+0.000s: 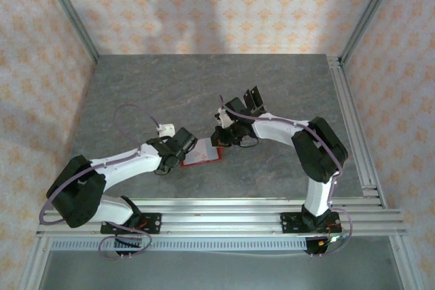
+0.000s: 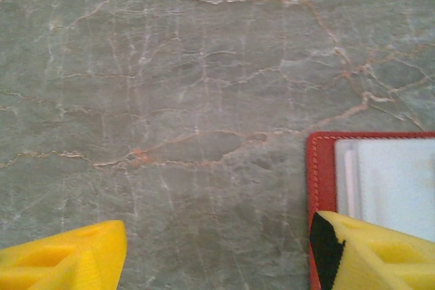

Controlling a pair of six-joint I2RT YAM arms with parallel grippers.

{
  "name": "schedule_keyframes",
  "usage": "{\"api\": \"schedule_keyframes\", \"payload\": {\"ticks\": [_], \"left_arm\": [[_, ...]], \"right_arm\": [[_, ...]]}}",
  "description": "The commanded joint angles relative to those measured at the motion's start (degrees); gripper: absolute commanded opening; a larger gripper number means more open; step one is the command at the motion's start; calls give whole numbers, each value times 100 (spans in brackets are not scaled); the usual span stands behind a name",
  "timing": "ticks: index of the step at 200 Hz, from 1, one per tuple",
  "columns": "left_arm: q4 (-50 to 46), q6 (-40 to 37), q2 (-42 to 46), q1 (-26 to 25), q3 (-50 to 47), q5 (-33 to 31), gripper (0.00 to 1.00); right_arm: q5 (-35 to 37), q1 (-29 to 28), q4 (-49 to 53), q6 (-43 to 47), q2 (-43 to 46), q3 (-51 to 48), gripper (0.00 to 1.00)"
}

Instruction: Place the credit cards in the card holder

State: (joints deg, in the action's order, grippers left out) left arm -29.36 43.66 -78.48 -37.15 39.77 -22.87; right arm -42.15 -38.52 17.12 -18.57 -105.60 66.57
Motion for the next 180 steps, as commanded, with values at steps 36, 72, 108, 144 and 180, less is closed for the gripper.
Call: {"api": "schedule_keyframes", "payload": {"ticks": [36,72,108,144,180], "left_arm": [[14,61,-93,179,-329,-23,73],[132,97,-250,180,-364,63,73],[237,122,-364,181,-400,129,73],[364,147,-480,181,-434,178,73],[507,178,-583,174,-501,268,72]], "right_arm": [[507,-154,816,215,-353,646,0],[534,-225,880,237,-594,810,0],[524,-309,898,240,-807,937,0],[507,-382,948,247,-961,1081,0],[515,-453,977,241,-1048,1182,0]]}}
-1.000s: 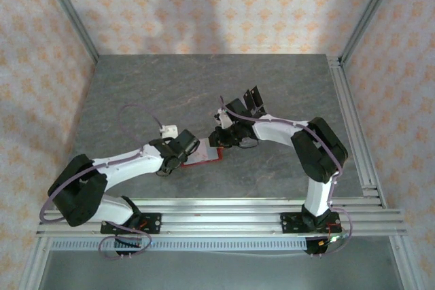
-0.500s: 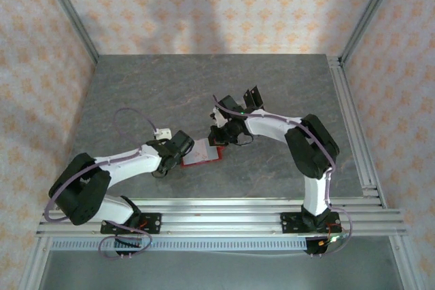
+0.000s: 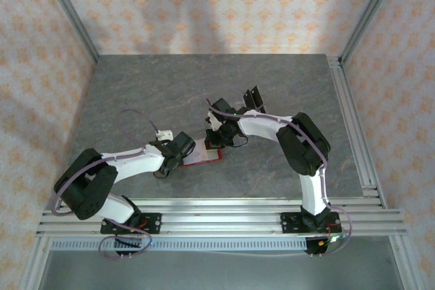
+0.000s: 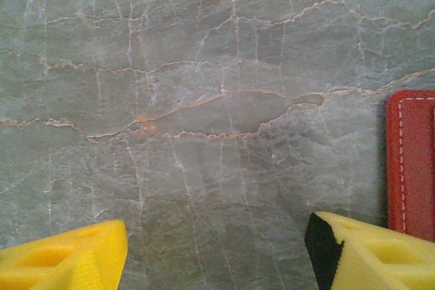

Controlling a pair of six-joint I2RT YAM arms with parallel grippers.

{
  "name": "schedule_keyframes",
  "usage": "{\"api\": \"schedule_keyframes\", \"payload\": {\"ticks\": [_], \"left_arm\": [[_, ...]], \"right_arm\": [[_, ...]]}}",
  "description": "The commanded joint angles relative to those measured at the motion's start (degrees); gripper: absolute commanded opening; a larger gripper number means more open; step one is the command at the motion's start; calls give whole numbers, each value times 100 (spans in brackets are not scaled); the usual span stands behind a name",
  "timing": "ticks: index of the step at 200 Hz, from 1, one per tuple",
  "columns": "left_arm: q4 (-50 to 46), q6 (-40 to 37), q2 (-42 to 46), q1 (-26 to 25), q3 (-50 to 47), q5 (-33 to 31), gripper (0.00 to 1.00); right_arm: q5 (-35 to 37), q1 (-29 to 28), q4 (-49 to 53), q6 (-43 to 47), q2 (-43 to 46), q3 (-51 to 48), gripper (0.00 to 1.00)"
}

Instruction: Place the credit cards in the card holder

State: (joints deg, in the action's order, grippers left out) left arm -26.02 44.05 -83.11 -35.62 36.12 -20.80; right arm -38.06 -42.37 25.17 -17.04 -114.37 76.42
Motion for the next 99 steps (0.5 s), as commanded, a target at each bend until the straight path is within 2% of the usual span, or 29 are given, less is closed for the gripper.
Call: {"api": "schedule_keyframes", "payload": {"ticks": [1,99], "left_arm": [[175,139,-119,20,-138,59,72],[326,182,-170,-6,-237,106,72]], "right_arm": [[106,-73,173,83,-177,197,0],[-59,-253,84,-126,-461,643,0]]}}
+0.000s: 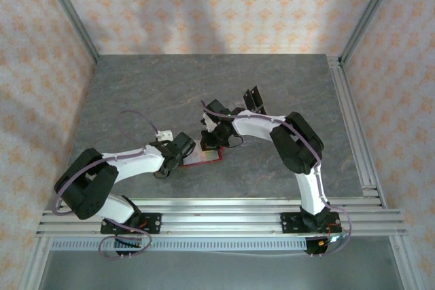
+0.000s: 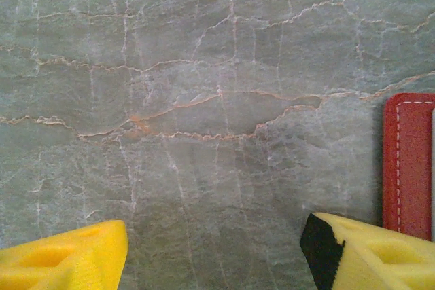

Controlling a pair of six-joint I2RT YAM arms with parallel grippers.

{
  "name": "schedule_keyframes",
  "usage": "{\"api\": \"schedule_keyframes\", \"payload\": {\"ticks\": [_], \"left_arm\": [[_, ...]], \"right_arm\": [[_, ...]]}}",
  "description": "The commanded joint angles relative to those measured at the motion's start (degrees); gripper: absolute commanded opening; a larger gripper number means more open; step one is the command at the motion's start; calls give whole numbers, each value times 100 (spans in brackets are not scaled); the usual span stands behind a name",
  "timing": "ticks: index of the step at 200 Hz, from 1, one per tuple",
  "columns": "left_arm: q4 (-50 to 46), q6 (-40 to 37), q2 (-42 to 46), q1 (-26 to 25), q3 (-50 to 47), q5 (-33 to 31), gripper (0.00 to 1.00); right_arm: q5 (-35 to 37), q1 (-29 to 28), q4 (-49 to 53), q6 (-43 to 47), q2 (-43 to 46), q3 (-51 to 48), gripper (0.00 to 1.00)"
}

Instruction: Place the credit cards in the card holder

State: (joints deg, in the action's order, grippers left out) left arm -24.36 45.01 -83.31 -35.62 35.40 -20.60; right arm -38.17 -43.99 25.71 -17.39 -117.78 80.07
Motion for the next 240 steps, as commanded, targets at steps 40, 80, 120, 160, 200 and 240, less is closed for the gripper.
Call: {"api": "schedule_keyframes", "payload": {"ticks": [40,80,120,160,200,240], "left_arm": [[167,95,-177,-24,-166,90,73],[164,95,-174,-33,-172,79,72],[151,95,-133,-33,-191,80,72],[152,82,-124,-33,-200,76,73],[195,86,-151,-33,-209,83,72],[226,93,-173,-33,-226,90,72]], "right_arm": [[-1,-154,122,-79,-131,499,0],[493,-94,362,79,181,330,0],[754,30,426,96,267,103,0],[788,50,417,114,287,17,0],[601,10,399,110,131,75,0],[520,-143,460,108,-70,292,0]]}}
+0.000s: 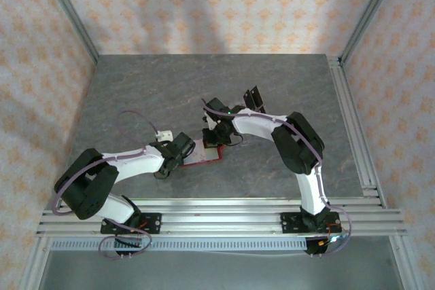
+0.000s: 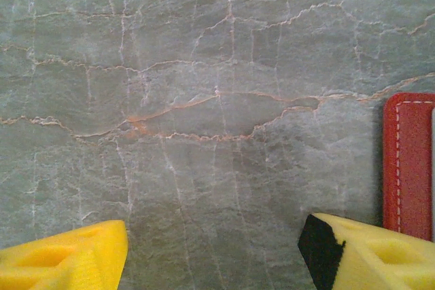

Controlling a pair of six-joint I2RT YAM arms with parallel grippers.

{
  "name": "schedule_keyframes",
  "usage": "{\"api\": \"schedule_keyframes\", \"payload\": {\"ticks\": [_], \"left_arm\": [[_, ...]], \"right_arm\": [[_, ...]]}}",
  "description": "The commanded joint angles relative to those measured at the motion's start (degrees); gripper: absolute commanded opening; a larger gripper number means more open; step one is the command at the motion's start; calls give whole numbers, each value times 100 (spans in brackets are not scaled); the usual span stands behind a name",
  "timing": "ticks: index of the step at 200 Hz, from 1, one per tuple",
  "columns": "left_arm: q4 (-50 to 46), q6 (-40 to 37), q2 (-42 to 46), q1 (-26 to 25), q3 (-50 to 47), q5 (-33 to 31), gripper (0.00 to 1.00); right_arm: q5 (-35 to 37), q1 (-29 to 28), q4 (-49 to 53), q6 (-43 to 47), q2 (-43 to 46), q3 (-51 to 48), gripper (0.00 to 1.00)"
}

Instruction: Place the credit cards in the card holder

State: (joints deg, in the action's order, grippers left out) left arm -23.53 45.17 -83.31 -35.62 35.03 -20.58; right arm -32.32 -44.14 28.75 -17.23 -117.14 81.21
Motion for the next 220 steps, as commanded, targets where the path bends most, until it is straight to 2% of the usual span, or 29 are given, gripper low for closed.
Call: {"api": "schedule_keyframes", "payload": {"ticks": [1,147,220], "left_arm": [[140,79,-170,-33,-189,88,72],[252,141,-212,-77,-270,116,72],[208,150,-161,-86,-274,97,72]], "right_arm": [[-74,-129,157,90,-142,186,0],[-868,-189,-293,-370,-525,598,0],[-408,-60,-231,-245,-37,236,0]]}}
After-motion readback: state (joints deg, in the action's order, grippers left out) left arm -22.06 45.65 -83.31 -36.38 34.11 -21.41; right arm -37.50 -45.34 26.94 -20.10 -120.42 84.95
